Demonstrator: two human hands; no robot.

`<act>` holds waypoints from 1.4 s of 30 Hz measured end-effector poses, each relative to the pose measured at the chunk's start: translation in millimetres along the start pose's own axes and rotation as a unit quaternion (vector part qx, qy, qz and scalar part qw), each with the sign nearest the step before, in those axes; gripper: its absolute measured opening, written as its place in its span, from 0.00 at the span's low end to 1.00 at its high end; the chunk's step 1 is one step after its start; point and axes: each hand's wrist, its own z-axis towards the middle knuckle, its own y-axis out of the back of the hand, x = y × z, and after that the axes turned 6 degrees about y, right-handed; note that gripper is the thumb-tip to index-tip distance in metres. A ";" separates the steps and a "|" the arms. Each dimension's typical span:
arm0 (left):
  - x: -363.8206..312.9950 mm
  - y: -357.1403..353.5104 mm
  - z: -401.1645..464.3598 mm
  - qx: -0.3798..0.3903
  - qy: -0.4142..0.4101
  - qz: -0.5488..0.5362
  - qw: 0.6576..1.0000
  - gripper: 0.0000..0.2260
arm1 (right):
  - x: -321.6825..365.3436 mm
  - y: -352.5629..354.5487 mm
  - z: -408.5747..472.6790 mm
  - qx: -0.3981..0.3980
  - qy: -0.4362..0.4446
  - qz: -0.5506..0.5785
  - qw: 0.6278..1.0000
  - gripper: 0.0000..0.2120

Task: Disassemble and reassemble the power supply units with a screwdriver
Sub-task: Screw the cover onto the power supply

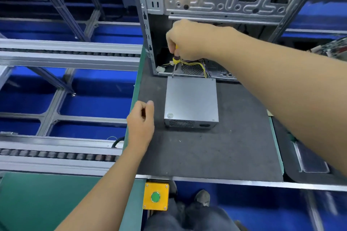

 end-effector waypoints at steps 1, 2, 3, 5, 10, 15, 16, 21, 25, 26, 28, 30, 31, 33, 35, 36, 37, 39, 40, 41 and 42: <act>3.0 0.9 -10.8 0.016 -0.049 0.021 0.998 0.14 | 1.6 0.5 0.8 -0.016 -0.010 -0.002 1.000 0.07; 6.2 0.6 -21.8 0.051 -0.103 0.060 0.992 0.12 | 2.7 0.7 2.1 -0.027 -0.015 -0.020 0.999 0.08; 10.9 -1.3 -30.8 0.094 -0.158 0.109 0.977 0.10 | 3.2 0.1 3.6 -0.021 -0.016 -0.046 0.999 0.12; 22.1 -7.9 -40.2 0.178 -0.253 0.177 0.934 0.07 | 2.4 -1.1 3.2 0.020 -0.005 -0.088 0.996 0.17; 37.3 -22.7 -42.5 0.244 -0.296 0.227 0.895 0.07 | -0.4 -4.1 -3.7 0.008 -0.019 0.034 0.999 0.10; 40.1 -26.7 -42.9 0.220 -0.297 0.233 0.900 0.03 | 9.3 -10.9 -4.4 -0.075 0.000 0.063 0.995 0.07; 39.0 -27.6 -44.5 0.215 -0.292 0.234 0.902 0.03 | 13.1 -9.6 -4.1 -0.078 0.004 0.056 0.995 0.07; 28.9 -30.1 -49.7 0.230 -0.232 0.250 0.912 0.03 | 27.7 -0.2 -0.1 -0.071 0.006 0.011 0.997 0.04; 13.3 -24.7 -49.3 0.227 -0.147 0.202 0.941 0.05 | 28.7 0.8 -7.0 -0.072 -0.013 0.024 0.997 0.08; 6.2 -23.2 -50.4 0.220 -0.133 0.177 0.950 0.05 | 21.9 -0.4 -12.6 -0.081 -0.027 0.034 0.996 0.06; -9.8 -20.2 -52.1 0.212 -0.095 0.108 0.967 0.07 | -2.0 -12.8 -32.1 -0.122 -0.082 0.074 0.986 0.04; -29.0 -19.4 -51.8 0.193 -0.024 -0.008 0.981 0.12 | -28.0 -41.5 -68.5 -0.206 -0.179 0.252 0.929 0.08; -39.1 -20.5 -50.0 0.178 0.010 -0.074 0.981 0.12 | -32.2 -61.1 -91.2 -0.253 -0.215 0.415 0.847 0.12; -56.5 -28.7 -44.8 0.156 0.046 -0.177 0.971 0.12 | -17.2 -108.3 -136.0 -0.251 -0.251 0.714 0.604 0.13; -69.2 -43.0 -41.3 0.165 0.053 -0.209 0.962 0.11 | 16.7 -151.5 -163.5 -0.173 -0.278 0.864 0.383 0.14; -73.1 -52.5 -41.8 0.178 0.049 -0.199 0.963 0.11 | 31.0 -166.1 -170.5 -0.145 -0.293 0.891 0.314 0.18; -75.1 -62.0 -43.7 0.189 0.041 -0.178 0.965 0.11 | 42.0 -175.8 -175.2 -0.136 -0.303 0.901 0.280 0.22; -76.1 -79.4 -51.7 0.209 0.017 -0.121 0.970 0.12 | 52.2 -184.6 -182.3 -0.164 -0.325 0.880 0.306 0.23; -75.6 -86.8 -56.1 0.215 -0.006 -0.088 0.973 0.13 | 53.5 -185.7 -185.7 -0.191 -0.328 0.857 0.350 0.21; -75.3 -93.4 -61.1 0.221 -0.038 -0.051 0.973 0.15 | 53.4 -185.7 -190.0 -0.218 -0.328 0.834 0.386 0.19; -75.8 -100.0 -66.3 0.229 -0.072 -0.015 0.971 0.18 | 50.7 -186.9 -194.3 -0.242 -0.332 0.819 0.402 0.17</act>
